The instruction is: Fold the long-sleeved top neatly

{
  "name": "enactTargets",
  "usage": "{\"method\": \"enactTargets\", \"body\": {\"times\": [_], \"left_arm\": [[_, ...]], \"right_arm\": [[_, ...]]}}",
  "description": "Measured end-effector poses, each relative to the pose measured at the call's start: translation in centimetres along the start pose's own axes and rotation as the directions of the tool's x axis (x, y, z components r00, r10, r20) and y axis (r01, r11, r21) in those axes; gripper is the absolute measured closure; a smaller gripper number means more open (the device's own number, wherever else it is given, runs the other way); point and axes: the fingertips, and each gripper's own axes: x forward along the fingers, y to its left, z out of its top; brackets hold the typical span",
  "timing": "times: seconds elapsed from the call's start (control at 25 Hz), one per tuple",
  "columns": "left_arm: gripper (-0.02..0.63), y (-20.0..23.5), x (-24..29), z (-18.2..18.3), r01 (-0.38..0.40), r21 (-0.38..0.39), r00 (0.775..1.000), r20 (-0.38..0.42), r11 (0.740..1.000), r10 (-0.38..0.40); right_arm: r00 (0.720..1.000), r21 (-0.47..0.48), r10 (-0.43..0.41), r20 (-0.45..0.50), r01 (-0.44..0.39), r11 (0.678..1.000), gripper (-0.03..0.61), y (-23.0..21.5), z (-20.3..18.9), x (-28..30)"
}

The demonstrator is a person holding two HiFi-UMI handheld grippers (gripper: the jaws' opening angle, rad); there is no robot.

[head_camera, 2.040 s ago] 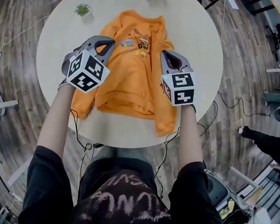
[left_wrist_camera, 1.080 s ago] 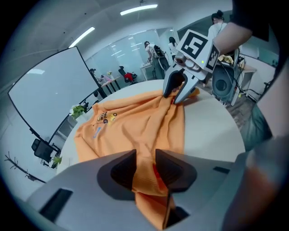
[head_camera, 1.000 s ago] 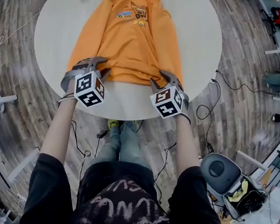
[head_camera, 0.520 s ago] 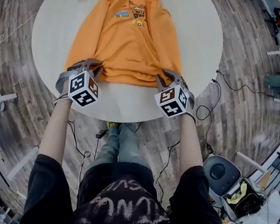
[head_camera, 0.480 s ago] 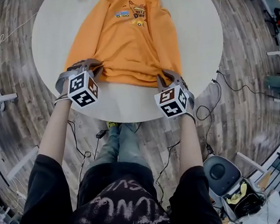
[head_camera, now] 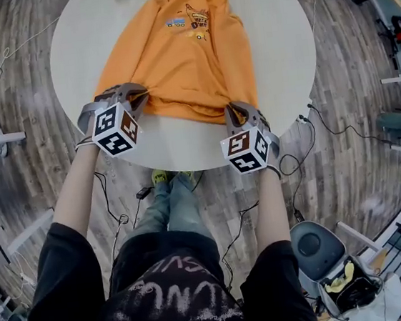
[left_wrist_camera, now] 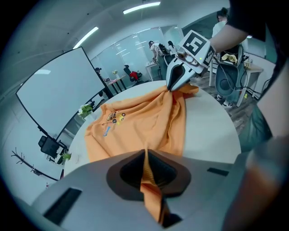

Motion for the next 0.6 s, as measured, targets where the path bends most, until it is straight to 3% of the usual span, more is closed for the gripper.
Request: {"method": "enactTargets", "body": {"times": [0.24, 0.44, 0.6], "left_arm": [[0.586, -0.2, -2.9, 1.0, -0.034, 0.006, 0.999, 0.032, 0.999, 0.034], [0.586, 0.0, -4.9, 1.4, -0.071, -0.037, 0.995, 0.066, 0.997, 0.073], [0.586, -1.6, -5.6, 1.0, -0.053, -0.02, 0.996, 0.063, 0.998, 0.055]], "right_arm": [[0.999, -0.029, -0.011, 0.033, 0.012, 1.0, 0.548, 0.8, 1.3, -2.5], [0.997, -0.029, -0.032, 0.069, 0.034, 0.999, 0.548, 0.8, 2.1, -4.5], [0.998, -0.066, -0.006, 0.064, 0.011, 0.998, 0.548, 2.2, 1.2, -5.3]]}}
